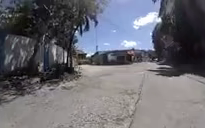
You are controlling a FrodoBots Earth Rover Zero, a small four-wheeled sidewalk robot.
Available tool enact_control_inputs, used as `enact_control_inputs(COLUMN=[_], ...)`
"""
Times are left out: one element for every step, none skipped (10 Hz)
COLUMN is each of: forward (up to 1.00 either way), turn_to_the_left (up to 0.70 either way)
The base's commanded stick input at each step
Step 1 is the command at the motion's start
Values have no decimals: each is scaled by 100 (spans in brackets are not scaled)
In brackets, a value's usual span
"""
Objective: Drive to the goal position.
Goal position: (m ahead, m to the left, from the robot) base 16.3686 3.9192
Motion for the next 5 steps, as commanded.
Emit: enact_control_inputs(forward=[85,85,85,85,85], turn_to_the_left=[-34,-34,-34,-33,-22])
